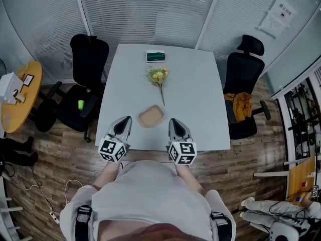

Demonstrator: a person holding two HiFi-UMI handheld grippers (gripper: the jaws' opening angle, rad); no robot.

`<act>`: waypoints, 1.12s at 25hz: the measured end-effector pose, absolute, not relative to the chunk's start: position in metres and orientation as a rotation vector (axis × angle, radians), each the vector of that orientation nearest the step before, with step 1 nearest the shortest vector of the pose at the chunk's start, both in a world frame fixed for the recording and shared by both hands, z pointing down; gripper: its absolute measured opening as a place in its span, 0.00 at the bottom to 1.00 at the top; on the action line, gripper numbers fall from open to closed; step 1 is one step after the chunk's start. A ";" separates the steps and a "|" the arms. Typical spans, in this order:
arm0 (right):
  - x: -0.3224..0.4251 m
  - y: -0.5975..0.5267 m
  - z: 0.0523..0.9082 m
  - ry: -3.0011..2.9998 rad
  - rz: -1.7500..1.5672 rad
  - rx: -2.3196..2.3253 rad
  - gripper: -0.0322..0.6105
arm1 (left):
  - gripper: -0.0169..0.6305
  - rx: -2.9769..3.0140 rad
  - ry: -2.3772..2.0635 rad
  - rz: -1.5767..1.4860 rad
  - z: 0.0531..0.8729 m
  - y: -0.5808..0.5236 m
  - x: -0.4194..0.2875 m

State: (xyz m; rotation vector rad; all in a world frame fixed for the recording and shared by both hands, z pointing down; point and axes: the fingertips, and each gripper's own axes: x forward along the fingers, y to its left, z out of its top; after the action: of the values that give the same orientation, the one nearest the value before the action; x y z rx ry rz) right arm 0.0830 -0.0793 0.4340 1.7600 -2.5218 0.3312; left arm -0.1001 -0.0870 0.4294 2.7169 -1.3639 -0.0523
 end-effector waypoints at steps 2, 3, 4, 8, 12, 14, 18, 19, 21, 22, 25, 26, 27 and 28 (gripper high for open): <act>0.079 -0.084 0.438 -2.509 0.341 1.760 0.06 | 0.04 2.711 -1.356 -0.043 0.433 -0.093 -0.104; 0.077 -0.086 0.439 -2.501 0.345 1.758 0.06 | 0.04 2.707 -1.352 -0.036 0.436 -0.095 -0.107; 0.076 -0.088 0.441 -2.491 0.350 1.757 0.06 | 0.04 2.701 -1.346 -0.029 0.439 -0.098 -0.109; 0.076 -0.096 0.450 -2.452 0.374 1.762 0.06 | 0.04 2.678 -1.327 -0.001 0.451 -0.107 -0.112; 0.080 -0.100 0.468 -2.410 0.428 1.758 0.06 | 0.04 2.653 -1.296 0.034 0.466 -0.111 -0.109; 0.078 -0.097 0.478 -2.387 0.467 1.751 0.06 | 0.04 2.646 -1.273 0.058 0.474 -0.110 -0.109; 0.073 -0.099 0.497 -2.356 0.514 1.734 0.06 | 0.04 2.640 -1.239 0.120 0.492 -0.115 -0.109; 0.073 -0.100 0.501 -2.349 0.521 1.729 0.06 | 0.04 2.636 -1.227 0.133 0.497 -0.116 -0.108; 0.073 -0.101 0.510 -2.332 0.536 1.722 0.06 | 0.04 2.626 -1.204 0.157 0.507 -0.117 -0.105; 0.073 -0.101 0.514 -2.321 0.541 1.720 0.06 | 0.04 2.620 -1.192 0.167 0.512 -0.116 -0.103; 0.075 -0.101 0.524 -2.288 0.555 1.719 0.06 | 0.04 2.602 -1.162 0.188 0.525 -0.113 -0.100; 0.075 -0.101 0.528 -2.284 0.561 1.707 0.06 | 0.04 2.596 -1.153 0.195 0.529 -0.111 -0.099; 0.074 -0.101 0.532 -2.284 0.566 1.688 0.07 | 0.04 2.592 -1.146 0.202 0.532 -0.110 -0.098; 0.071 -0.101 0.536 -2.286 0.573 1.666 0.13 | 0.04 2.588 -1.138 0.207 0.536 -0.109 -0.097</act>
State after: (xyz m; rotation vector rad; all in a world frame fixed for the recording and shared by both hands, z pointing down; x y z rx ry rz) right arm 0.0715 -0.1011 0.5362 1.6660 -2.2858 0.5732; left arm -0.0971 -0.1093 0.5358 2.5881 -1.1383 0.2074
